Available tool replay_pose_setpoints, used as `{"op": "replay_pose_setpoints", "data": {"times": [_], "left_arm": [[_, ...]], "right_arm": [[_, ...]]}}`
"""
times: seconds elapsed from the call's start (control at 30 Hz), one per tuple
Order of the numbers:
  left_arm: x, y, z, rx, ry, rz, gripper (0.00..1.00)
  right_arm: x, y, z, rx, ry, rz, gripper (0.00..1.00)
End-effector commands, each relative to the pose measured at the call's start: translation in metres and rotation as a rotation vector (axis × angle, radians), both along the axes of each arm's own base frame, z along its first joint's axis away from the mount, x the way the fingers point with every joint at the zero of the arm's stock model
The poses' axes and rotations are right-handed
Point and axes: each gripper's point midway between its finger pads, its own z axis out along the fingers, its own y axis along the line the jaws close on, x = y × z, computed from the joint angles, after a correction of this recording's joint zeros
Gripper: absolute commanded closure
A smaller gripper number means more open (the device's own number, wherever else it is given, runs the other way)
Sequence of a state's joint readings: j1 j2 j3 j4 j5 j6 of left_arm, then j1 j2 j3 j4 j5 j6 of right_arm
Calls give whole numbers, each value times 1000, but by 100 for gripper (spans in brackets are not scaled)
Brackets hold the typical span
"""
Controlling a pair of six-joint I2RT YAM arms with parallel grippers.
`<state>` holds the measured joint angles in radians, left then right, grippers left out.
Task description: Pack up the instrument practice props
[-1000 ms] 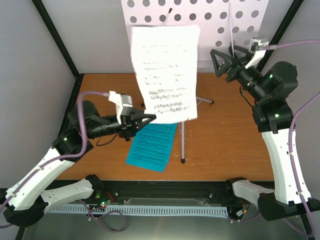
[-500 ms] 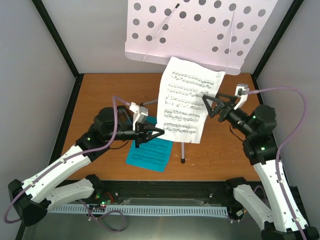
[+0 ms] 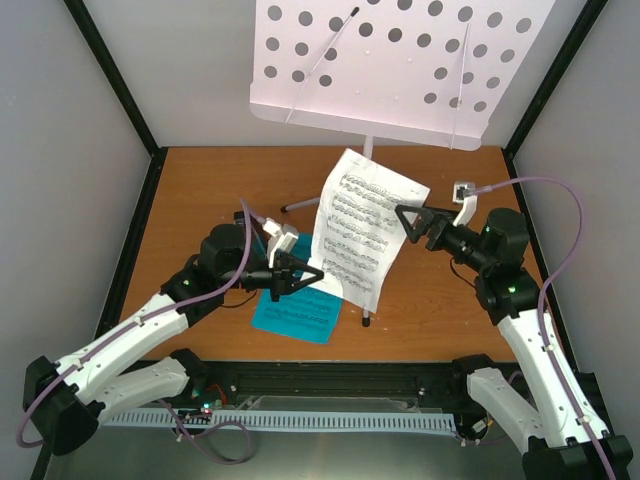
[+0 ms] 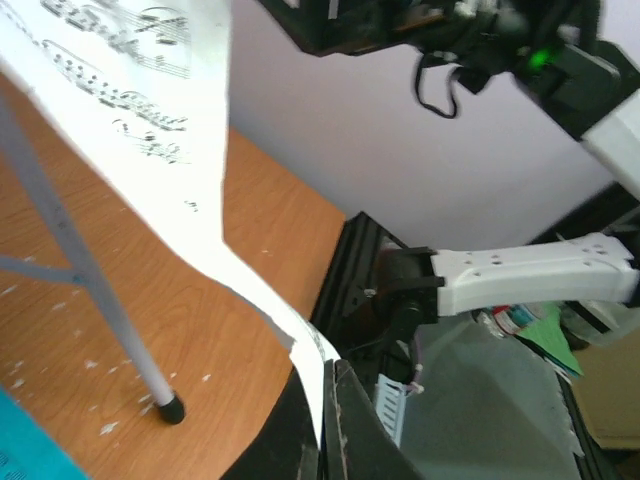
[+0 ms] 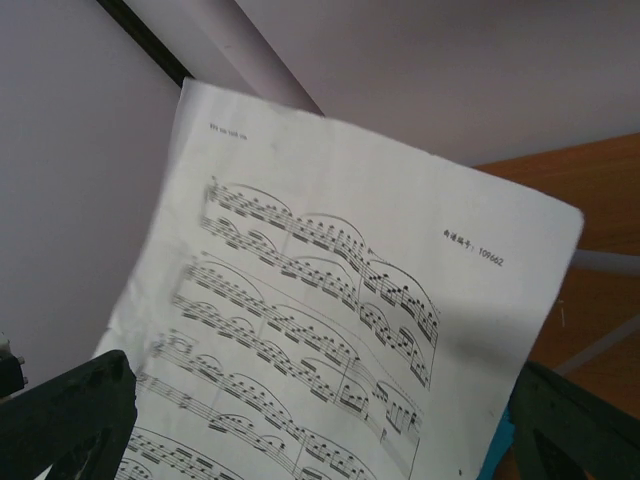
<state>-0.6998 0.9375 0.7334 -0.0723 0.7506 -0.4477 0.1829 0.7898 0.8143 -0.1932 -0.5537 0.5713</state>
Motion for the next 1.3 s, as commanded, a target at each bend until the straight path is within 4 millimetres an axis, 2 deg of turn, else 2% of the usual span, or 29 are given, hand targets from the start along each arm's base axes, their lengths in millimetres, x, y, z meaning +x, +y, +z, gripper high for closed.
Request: {"op": "replay_pose_setpoints", "data": {"times": [0.0,0.13,0.23,0.33,0.5,0.6,0.73,0.77,0.87,1.0,1.03,1.07,1.2,1.27], "left_arm": [[22,17,-26,84,114,170,100],[41,50,-81,181,322,346,100],[41,73,-119,204,487,414,100],[38,87,-143,226,587,454,100],[21,96,-180,272,745,447,100],[17,97,-191,292,782,440,100],[22,98,-190,306,773,458,99],[24,98,-189,307,766,463,92],[29,99,-182,305,738,481,44],[42,104,-160,296,667,536,10],[46,107,-152,297,640,564,5],[51,111,-144,300,606,592,1],[69,129,-106,300,442,718,0],[74,127,-80,254,346,706,0]], "right_arm": [[4,-1,-4,-21,-8,-11,0],[7,-5,-10,-42,4,-33,0],[8,-5,-14,-48,17,-34,0],[8,-6,-18,-60,23,-39,0],[9,-9,-23,-78,35,-57,0],[9,-9,-27,-85,41,-58,0],[10,-10,-31,-93,49,-61,0],[10,-10,-31,-95,49,-63,0],[11,-12,-33,-103,49,-74,0],[11,-14,-39,-107,54,-82,0],[11,-14,-40,-106,54,-83,0],[12,-14,-42,-106,53,-84,0],[15,-12,-53,-80,72,-85,0],[17,-8,-59,-37,88,-70,0]]}}
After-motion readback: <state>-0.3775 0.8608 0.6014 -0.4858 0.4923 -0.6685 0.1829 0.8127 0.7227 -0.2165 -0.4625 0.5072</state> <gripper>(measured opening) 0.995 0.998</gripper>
